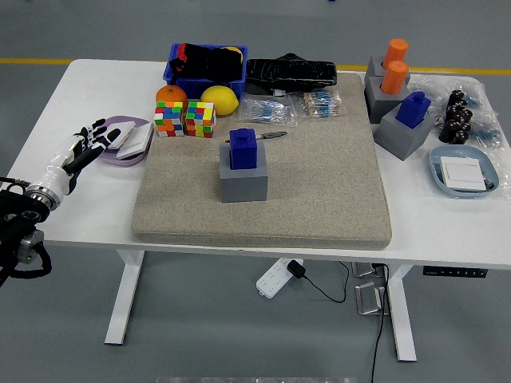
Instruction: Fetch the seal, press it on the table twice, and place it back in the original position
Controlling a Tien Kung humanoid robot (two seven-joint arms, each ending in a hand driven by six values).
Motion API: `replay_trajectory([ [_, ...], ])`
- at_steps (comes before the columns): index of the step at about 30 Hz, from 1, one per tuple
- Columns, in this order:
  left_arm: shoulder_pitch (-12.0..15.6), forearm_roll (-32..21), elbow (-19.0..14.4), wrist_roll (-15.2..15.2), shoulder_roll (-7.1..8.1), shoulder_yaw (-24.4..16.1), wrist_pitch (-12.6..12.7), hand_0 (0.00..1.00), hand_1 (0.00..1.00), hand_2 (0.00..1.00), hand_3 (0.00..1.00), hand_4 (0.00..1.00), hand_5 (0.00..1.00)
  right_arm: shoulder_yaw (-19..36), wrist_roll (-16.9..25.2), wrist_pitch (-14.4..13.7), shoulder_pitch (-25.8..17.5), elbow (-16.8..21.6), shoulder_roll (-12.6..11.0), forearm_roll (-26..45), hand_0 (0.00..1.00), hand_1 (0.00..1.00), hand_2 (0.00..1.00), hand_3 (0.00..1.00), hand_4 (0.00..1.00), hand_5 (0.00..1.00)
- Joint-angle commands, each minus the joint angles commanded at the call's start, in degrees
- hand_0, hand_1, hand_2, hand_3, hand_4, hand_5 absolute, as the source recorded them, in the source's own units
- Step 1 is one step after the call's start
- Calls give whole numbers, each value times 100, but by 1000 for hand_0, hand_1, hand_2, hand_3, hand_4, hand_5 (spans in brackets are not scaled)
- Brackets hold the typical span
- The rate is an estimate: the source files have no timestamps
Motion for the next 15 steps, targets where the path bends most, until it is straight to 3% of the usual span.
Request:
replay_trajectory([
  [15,-57,-20,-39,16,-29,29,12,998,978,989,998,957,735,-28,1,4,74,-53,-10,48,781,673,675,672,819,587],
])
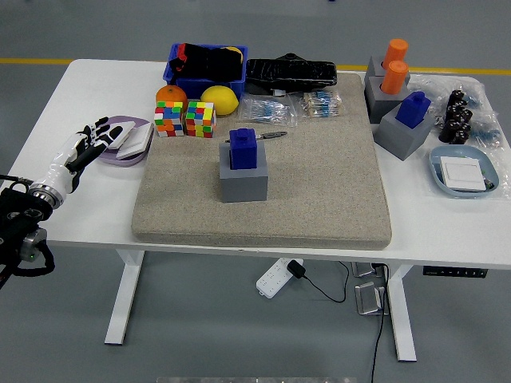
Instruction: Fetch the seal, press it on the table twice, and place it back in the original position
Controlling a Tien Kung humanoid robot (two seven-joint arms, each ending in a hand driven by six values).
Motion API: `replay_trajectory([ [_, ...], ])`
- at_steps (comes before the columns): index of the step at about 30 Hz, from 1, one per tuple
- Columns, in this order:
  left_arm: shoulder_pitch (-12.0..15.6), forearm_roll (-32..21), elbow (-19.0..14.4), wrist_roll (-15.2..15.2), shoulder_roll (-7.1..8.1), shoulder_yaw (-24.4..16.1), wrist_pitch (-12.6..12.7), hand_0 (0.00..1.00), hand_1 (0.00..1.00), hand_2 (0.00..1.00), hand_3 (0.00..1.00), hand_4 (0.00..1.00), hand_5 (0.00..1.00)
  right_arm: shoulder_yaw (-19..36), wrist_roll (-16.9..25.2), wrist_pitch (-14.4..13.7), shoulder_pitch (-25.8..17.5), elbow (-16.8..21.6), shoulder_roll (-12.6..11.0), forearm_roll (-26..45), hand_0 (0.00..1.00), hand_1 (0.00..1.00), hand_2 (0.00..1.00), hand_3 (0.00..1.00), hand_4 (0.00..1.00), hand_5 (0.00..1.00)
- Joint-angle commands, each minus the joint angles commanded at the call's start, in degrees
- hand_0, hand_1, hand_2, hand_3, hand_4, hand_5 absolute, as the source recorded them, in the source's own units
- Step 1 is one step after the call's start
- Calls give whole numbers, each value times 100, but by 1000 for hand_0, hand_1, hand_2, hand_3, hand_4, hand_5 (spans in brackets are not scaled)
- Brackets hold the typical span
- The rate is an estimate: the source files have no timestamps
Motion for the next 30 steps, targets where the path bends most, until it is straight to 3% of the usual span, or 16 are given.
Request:
replay_trajectory([
  [30,-30,-13,-44,37,-26,120,5,998,967,982,998,942,717,-134,5,-1,34,-40,-25,96,782,675,675,671,813,584],
])
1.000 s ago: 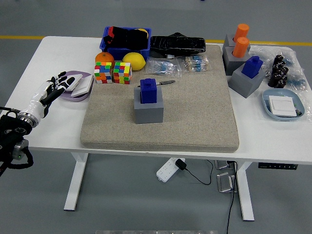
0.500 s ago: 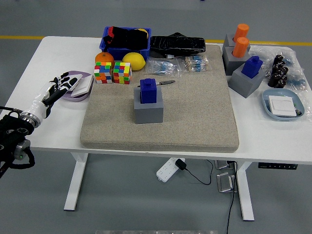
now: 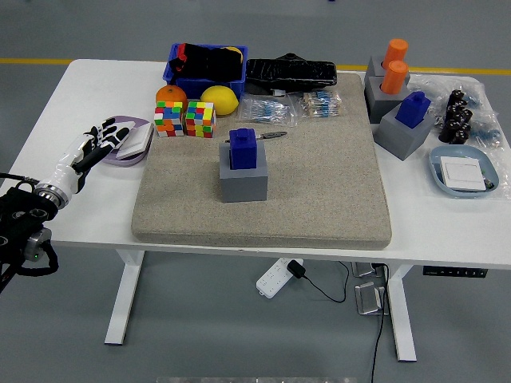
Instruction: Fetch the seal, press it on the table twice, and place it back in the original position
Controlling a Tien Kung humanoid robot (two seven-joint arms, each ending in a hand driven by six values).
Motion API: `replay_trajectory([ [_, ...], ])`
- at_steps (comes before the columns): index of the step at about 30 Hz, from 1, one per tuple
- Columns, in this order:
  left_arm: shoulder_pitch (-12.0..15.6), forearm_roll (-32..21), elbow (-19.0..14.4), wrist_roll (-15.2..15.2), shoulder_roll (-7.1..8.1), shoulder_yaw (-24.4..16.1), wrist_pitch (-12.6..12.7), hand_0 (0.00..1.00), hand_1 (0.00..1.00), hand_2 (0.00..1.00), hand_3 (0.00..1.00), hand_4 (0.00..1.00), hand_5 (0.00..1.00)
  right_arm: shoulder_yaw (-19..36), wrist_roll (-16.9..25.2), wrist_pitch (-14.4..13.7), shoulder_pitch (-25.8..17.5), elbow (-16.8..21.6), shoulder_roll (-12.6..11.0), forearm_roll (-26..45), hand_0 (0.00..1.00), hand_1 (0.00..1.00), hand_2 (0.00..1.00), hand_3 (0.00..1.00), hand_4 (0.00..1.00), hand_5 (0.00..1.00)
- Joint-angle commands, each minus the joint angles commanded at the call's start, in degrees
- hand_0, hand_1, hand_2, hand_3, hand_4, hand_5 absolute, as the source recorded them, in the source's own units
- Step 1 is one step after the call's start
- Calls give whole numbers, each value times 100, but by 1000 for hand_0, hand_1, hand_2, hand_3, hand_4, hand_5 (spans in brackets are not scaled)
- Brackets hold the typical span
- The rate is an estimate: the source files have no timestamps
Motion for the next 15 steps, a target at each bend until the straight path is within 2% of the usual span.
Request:
replay_trajectory([
  [15,3,12,-52,7,-21,71,9,998,965,981,998,943,710,-33,-4,-1,-7,12,-25,20,782,675,674,671,812,582],
])
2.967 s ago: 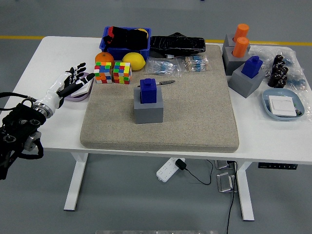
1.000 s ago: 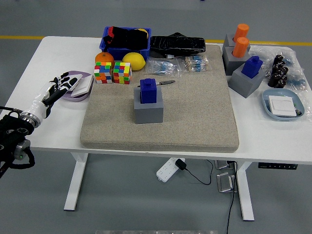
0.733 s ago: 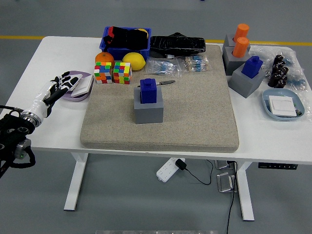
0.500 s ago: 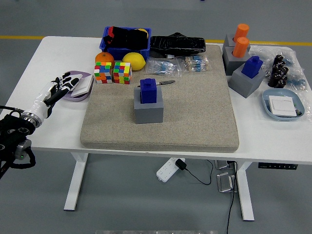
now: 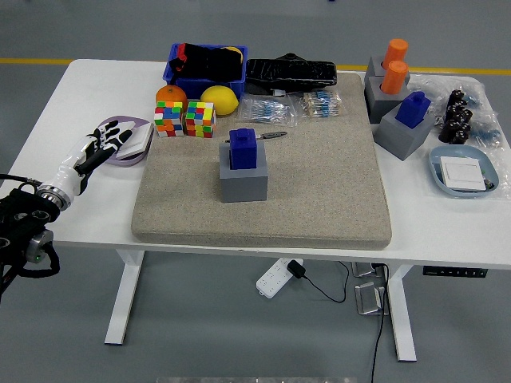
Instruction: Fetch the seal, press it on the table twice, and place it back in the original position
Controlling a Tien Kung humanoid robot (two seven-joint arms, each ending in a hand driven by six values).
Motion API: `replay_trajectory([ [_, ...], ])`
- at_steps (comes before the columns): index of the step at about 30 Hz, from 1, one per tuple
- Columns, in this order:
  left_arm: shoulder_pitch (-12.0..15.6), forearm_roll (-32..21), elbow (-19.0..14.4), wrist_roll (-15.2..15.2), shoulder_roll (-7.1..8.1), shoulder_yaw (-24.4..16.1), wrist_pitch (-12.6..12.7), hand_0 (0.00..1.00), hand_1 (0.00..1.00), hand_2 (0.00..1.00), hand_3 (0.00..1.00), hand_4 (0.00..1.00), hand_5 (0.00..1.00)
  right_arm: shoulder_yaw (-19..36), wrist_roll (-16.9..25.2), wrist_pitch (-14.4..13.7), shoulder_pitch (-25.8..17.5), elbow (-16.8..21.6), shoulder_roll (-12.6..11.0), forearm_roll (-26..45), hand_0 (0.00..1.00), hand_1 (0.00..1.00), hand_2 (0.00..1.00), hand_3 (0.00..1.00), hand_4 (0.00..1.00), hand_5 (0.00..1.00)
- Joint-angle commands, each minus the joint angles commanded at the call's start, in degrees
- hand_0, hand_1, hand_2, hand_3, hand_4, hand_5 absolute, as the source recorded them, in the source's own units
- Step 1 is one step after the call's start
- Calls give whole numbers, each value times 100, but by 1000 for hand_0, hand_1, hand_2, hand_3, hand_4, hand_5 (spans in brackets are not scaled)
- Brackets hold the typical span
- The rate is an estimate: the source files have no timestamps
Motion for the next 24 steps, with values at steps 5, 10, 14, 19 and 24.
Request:
replay_trajectory([
  [5,-2,16,-40,-3,8,5,8,998,964,981,998,941,700,-3,-1,-4,-8,8,-8,-10,782,675,675,670,811,582],
  [10,0,33,-58,-5,6,26,22,998,963,979,998,935,649,-8,0,-2,-8,16,-7,-9,782,675,675,671,811,582],
  [14,7,34,-78,-5,2,32,18,998,963,979,998,935,649,-10,1,-3,-8,16,-10,-5,782,675,675,671,811,582],
  [19,2,30,-98,-6,1,37,20,998,962,976,998,929,647,-14,1,-4,-7,11,-5,-4,782,675,675,670,810,582],
  [24,-6,42,-116,-3,-7,45,24,998,961,974,998,932,650,-11,0,-6,-8,8,-5,-2,782,675,675,670,810,582],
])
